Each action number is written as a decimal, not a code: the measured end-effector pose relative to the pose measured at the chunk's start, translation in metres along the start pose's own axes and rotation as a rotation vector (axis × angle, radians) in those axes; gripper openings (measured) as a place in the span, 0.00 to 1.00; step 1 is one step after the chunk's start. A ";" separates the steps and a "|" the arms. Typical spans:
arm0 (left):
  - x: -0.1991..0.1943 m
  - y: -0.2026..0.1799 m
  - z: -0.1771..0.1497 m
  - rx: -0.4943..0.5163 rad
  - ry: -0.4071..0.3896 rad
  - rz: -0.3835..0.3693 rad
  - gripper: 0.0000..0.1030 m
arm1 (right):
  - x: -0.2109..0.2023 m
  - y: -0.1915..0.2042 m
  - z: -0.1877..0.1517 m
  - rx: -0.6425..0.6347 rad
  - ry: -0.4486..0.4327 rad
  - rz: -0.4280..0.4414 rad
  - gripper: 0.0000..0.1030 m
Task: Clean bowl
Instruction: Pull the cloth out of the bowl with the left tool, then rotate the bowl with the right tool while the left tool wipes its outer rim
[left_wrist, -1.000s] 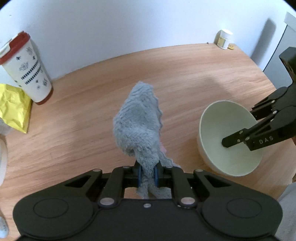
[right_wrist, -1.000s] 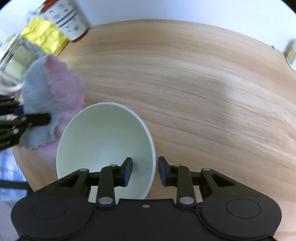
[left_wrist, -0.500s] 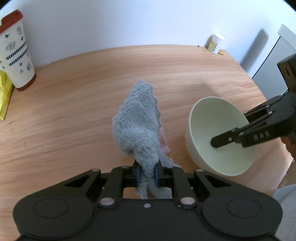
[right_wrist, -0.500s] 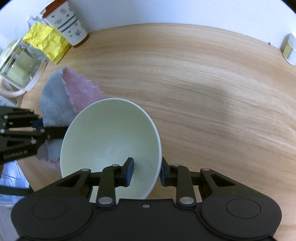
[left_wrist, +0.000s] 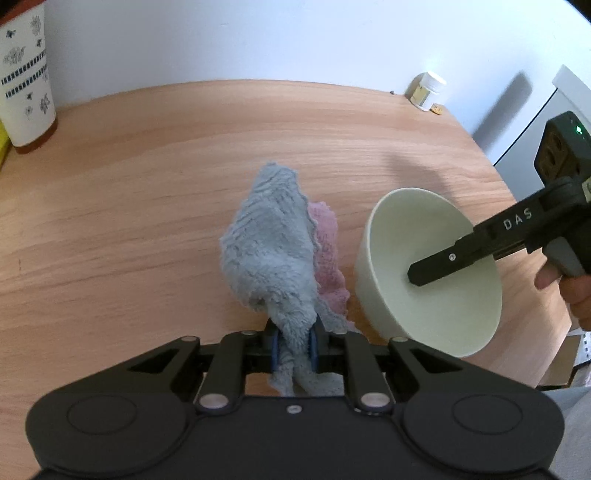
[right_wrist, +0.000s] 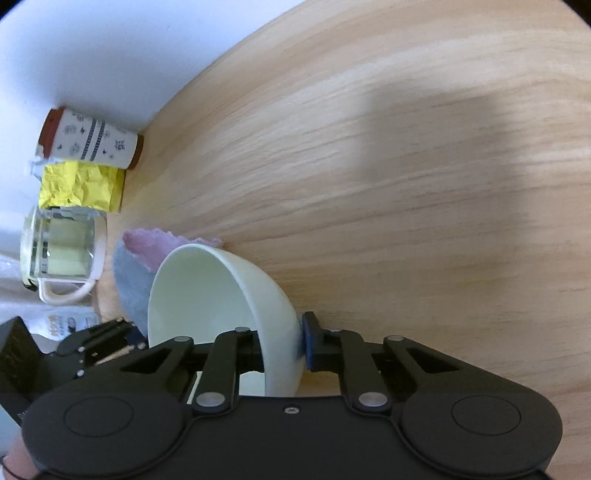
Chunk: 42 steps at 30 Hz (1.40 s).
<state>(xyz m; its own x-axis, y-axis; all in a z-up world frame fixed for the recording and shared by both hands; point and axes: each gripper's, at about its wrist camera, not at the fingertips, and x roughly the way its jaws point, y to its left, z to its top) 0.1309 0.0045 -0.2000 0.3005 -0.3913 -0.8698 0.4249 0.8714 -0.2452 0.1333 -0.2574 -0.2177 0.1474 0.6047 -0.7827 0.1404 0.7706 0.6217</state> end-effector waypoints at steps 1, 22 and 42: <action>0.000 0.000 0.000 0.001 -0.001 -0.002 0.14 | 0.001 0.000 0.000 -0.001 0.003 0.000 0.14; -0.031 0.007 0.010 0.059 -0.028 -0.003 0.14 | 0.009 0.064 -0.010 -0.391 0.013 -0.289 0.12; -0.051 -0.002 0.078 -0.168 -0.101 -0.337 0.13 | -0.004 0.127 -0.045 -0.957 -0.056 -0.543 0.13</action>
<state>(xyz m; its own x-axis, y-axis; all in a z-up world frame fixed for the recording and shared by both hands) 0.1816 -0.0002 -0.1213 0.2540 -0.6842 -0.6837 0.3709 0.7217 -0.5844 0.1061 -0.1534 -0.1370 0.3432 0.1470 -0.9277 -0.6131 0.7833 -0.1027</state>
